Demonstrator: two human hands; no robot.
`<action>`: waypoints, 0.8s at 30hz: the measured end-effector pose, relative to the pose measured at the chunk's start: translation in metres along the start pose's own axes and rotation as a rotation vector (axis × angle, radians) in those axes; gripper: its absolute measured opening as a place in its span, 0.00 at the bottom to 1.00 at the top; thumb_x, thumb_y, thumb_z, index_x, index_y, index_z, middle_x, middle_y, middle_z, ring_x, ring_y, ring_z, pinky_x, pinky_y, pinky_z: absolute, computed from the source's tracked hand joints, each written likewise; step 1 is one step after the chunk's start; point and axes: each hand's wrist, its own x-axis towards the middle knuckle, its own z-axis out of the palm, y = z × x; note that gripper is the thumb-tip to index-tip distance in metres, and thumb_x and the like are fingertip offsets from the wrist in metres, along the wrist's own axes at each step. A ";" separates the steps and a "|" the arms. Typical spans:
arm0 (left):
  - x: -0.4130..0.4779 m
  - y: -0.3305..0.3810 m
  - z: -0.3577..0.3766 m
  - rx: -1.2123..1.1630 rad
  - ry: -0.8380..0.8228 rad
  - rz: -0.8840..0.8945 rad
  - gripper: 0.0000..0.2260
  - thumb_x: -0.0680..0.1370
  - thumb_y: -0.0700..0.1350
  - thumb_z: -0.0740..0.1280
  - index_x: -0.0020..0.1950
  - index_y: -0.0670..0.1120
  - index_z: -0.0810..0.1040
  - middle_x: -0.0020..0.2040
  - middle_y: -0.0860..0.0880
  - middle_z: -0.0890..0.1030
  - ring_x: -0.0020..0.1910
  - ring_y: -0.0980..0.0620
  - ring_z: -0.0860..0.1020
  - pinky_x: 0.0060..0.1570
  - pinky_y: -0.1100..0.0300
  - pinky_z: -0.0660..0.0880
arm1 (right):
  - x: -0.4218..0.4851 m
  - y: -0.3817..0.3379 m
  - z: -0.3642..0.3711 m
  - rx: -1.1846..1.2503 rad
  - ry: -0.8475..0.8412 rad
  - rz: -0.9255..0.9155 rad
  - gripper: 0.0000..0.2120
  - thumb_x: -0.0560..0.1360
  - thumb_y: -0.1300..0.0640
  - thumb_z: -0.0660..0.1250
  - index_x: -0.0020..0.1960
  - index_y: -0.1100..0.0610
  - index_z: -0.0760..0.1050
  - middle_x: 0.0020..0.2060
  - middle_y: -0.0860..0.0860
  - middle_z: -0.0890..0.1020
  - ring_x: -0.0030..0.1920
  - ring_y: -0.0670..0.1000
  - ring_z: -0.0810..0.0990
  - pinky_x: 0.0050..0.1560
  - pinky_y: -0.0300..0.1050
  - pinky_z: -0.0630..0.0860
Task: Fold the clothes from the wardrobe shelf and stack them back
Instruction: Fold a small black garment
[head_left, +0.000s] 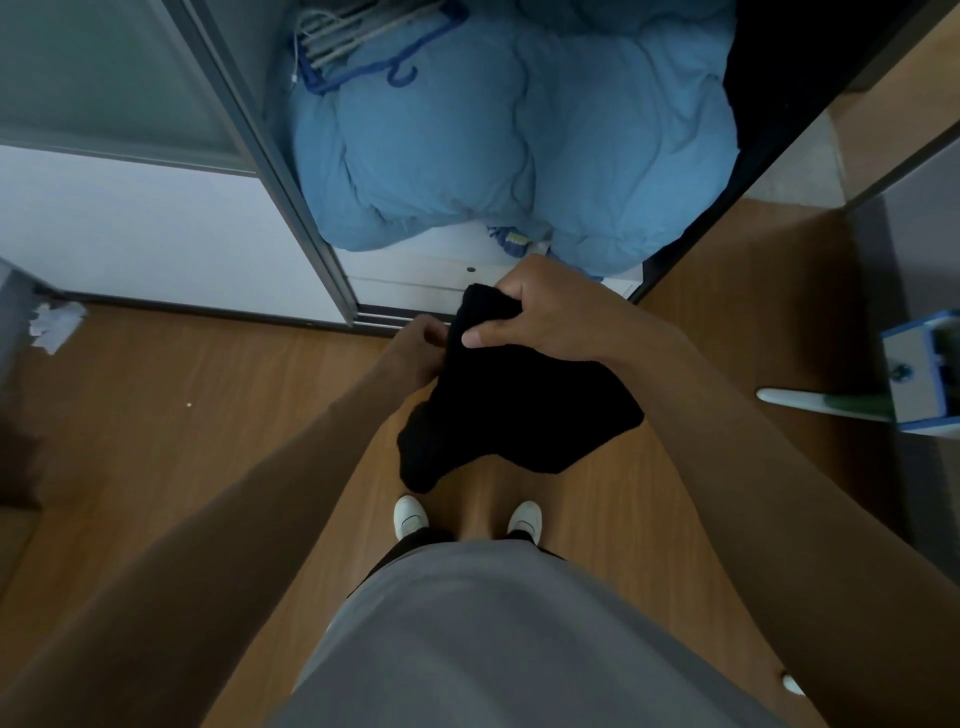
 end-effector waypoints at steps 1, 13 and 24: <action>-0.008 0.002 -0.001 -0.049 -0.050 0.040 0.11 0.79 0.38 0.64 0.49 0.51 0.83 0.47 0.48 0.84 0.49 0.43 0.81 0.51 0.52 0.78 | 0.000 0.000 -0.001 -0.012 0.015 0.005 0.24 0.72 0.50 0.76 0.27 0.56 0.66 0.23 0.44 0.64 0.23 0.42 0.66 0.26 0.36 0.59; -0.041 0.026 -0.001 -0.504 -0.542 0.243 0.26 0.84 0.60 0.44 0.75 0.49 0.68 0.70 0.50 0.76 0.73 0.50 0.70 0.71 0.57 0.68 | 0.006 0.002 -0.009 -0.136 0.051 0.116 0.24 0.72 0.44 0.74 0.28 0.54 0.66 0.24 0.46 0.68 0.25 0.43 0.68 0.32 0.44 0.64; -0.031 0.041 0.013 -0.028 -0.347 0.338 0.15 0.80 0.52 0.66 0.34 0.57 0.82 0.34 0.59 0.82 0.35 0.63 0.80 0.37 0.72 0.72 | -0.002 0.018 -0.016 -0.112 0.202 0.205 0.24 0.68 0.46 0.78 0.30 0.55 0.65 0.28 0.47 0.69 0.31 0.46 0.70 0.33 0.44 0.64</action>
